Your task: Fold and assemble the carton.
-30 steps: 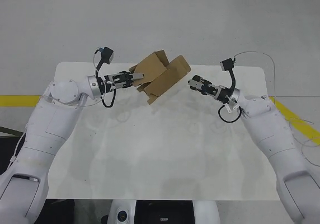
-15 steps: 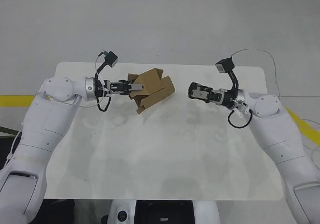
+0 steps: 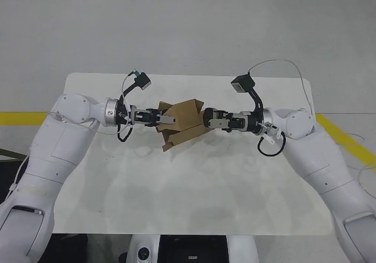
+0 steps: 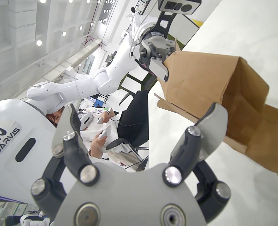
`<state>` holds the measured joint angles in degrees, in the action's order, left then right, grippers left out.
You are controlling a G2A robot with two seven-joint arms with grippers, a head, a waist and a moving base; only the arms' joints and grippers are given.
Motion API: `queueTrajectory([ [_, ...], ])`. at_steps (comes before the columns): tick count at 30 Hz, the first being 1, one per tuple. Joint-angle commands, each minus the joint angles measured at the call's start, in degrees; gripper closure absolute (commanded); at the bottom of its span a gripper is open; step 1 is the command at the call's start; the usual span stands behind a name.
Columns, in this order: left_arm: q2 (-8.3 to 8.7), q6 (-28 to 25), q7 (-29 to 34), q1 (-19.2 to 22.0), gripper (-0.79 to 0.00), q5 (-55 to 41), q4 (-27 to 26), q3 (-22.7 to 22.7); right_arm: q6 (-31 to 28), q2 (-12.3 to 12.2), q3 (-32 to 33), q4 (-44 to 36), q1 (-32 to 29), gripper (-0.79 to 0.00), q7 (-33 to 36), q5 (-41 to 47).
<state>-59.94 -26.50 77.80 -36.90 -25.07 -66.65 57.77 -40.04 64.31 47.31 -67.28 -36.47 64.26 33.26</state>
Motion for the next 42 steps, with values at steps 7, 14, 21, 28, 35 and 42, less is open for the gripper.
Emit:
queueTrajectory([
  [7,0.91,1.2,1.2,-0.7,0.000,-3.0,-1.6,-0.5,-1.4,-0.1,-4.2,3.1,2.7,-0.640,-1.4,-0.6],
  [14,1.61,1.4,1.3,-0.9,0.000,-3.9,-3.0,-1.5,-2.7,-0.4,-6.8,5.4,4.3,-0.631,-2.7,-0.3],
  [21,2.22,1.1,1.0,-0.7,0.000,-4.7,-3.7,-2.3,-3.3,-0.3,-9.8,6.3,5.6,-0.606,-3.3,1.1],
  [28,2.76,0.6,0.6,-0.5,0.000,-5.1,-4.1,-3.3,-3.5,0.5,-13.0,6.9,6.9,-0.459,-3.5,3.9],
  [35,3.30,0.1,0.0,-0.2,0.000,-5.1,-3.8,-4.1,-2.8,0.4,-14.3,7.7,8.3,-0.388,-2.8,6.5],
  [42,3.66,-0.2,-0.2,0.1,0.000,-5.4,-4.0,-5.3,-0.8,-0.3,-15.4,6.8,9.4,-0.329,-0.8,7.1],
])
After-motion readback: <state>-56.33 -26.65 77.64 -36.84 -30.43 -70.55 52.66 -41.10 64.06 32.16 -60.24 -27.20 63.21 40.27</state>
